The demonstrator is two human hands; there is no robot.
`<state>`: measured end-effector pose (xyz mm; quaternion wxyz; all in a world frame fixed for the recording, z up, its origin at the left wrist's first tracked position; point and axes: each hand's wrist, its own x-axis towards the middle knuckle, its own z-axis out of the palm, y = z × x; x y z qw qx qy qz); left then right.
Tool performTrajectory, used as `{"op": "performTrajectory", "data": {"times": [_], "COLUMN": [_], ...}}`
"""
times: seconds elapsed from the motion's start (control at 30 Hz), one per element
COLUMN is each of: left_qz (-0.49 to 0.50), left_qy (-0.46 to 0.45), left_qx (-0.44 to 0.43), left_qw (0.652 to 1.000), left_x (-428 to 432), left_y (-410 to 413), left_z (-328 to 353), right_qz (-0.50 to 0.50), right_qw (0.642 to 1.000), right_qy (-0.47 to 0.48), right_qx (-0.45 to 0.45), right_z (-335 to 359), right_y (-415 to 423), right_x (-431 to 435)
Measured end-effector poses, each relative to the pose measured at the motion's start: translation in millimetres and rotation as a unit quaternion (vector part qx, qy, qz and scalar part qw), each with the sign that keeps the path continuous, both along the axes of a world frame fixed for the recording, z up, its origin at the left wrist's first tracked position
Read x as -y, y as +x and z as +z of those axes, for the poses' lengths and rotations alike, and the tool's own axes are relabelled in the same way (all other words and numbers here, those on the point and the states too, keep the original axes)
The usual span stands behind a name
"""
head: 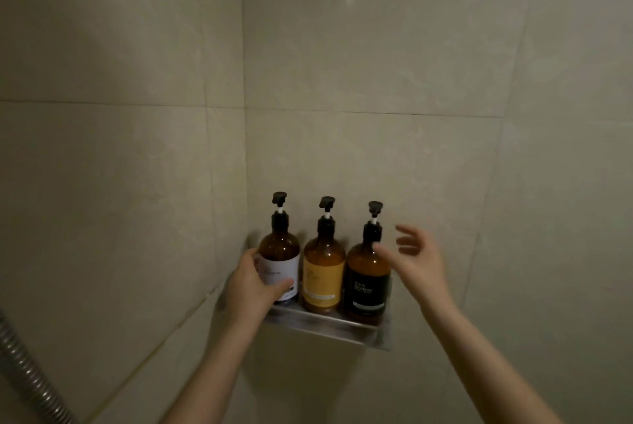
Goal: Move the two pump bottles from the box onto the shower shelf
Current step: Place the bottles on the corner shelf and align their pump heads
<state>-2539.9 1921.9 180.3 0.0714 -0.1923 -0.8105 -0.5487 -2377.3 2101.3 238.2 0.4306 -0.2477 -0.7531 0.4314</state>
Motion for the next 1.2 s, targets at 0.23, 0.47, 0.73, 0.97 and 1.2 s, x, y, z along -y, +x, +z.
{"op": "performTrajectory", "data": {"times": [0.23, 0.47, 0.73, 0.97, 1.2], "left_qz": [0.003, -0.009, -0.029, -0.034, -0.055], "left_qy": [-0.003, 0.015, 0.054, 0.056, 0.055], "left_qx": [-0.007, 0.0, 0.029, 0.034, 0.046], "left_qw": [1.0, 1.0, 0.998, 0.997, 0.996], "left_x": [-4.6, -6.4, -4.8, -3.9, -1.9], "left_y": [3.7, 2.3, 0.6, -0.1, -5.4], "left_z": [2.9, 0.4, -2.2, -3.7, -4.9], "right_qz": [0.078, 0.079, 0.114, 0.113, 0.084], "right_qw": [0.985, 0.986, 0.983, 0.983, 0.987], "right_qy": [-0.078, -0.063, -0.05, -0.05, -0.055], "right_qx": [0.133, 0.132, 0.138, 0.133, 0.127], "right_z": [-52.6, -54.7, -48.1, -49.7, -57.5], "right_y": [-22.6, -24.8, -17.3, -15.9, -19.6], "right_x": [-11.4, -13.6, -15.5, -14.9, -9.1]}}
